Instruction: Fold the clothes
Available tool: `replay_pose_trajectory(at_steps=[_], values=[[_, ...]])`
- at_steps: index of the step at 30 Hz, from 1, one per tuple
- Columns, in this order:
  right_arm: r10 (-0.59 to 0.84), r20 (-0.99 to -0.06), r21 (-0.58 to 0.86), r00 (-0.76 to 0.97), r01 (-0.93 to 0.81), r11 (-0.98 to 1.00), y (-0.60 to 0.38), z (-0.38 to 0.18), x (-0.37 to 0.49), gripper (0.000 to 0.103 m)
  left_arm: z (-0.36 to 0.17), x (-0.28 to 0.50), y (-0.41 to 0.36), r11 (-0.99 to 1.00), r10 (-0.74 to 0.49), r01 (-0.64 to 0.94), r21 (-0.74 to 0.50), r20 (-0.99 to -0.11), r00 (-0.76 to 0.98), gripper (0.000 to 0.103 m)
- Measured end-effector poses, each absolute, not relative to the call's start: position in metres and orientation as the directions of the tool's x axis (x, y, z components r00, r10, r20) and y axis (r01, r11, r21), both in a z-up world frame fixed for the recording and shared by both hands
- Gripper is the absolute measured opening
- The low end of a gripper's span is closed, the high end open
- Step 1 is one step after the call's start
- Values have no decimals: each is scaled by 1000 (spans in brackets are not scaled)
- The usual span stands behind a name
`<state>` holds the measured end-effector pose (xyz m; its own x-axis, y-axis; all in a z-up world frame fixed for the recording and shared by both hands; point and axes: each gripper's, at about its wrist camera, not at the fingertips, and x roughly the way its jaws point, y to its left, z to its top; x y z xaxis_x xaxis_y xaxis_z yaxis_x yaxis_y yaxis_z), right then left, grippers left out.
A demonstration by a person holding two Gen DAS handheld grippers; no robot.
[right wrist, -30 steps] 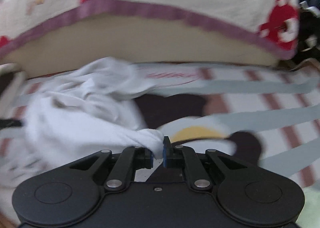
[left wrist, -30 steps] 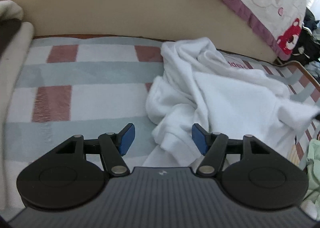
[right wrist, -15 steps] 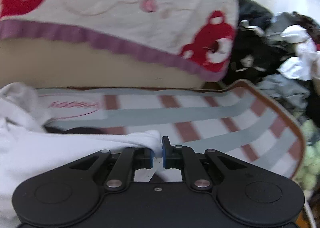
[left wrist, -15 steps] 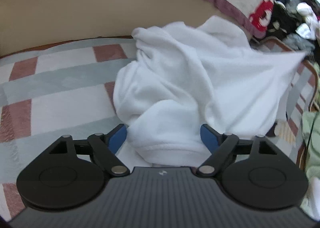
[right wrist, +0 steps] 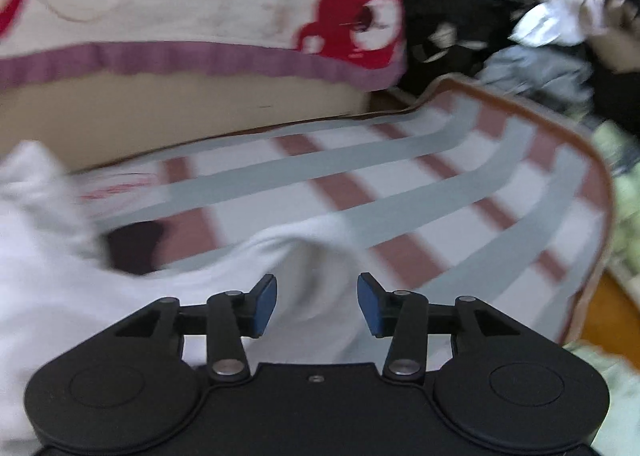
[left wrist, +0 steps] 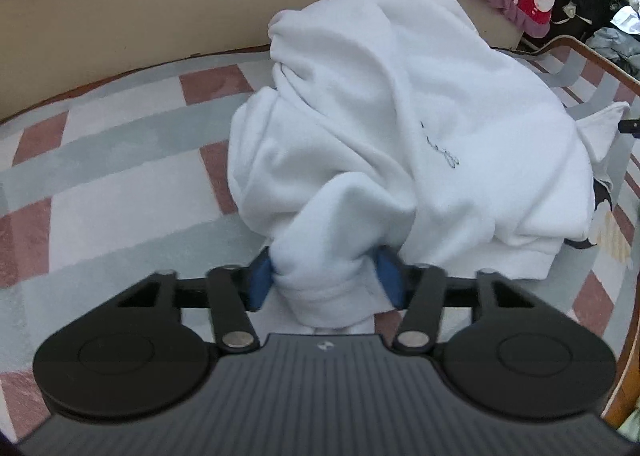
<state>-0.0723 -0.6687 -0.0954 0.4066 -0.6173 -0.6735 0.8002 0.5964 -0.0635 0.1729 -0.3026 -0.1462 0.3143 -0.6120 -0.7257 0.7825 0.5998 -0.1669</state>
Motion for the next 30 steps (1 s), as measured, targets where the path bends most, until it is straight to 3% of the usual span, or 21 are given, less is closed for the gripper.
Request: replay_pose_trajectory(at_steps=[1,5,10,15,19,25,30], values=[[-587,-681,-24,437,788,615,-659,-94,-73,51,-142,173,-300,590,-640,787,-183,-701,316,24],[-547,-698,19,462,775,632,-616,-90,-78,68,-117,168,-291,596,-683,787,-160,-616,392,21],[-377,-744,73,551,629,774,-577,-104,-68,69,-92,169,-275,598,-730,775,-203,-537,423,20],[-169,-791,64,588,355,933,-519,-122,-34,69,-77,170,-262,589,-768,762,-271,-481,423,20],[-209,-808,-88,551,238,967,-471,-139,-7,71,-78,167,-262,555,-799,763,-332,-468,378,20],[-144,-782,-40,607,181,983,-435,-139,18,71,-76,172,-251,504,-841,723,-473,-460,285,20],[-224,-773,-169,594,148,974,-414,-154,50,72,-60,156,-243,473,-857,752,-460,-440,269,20]])
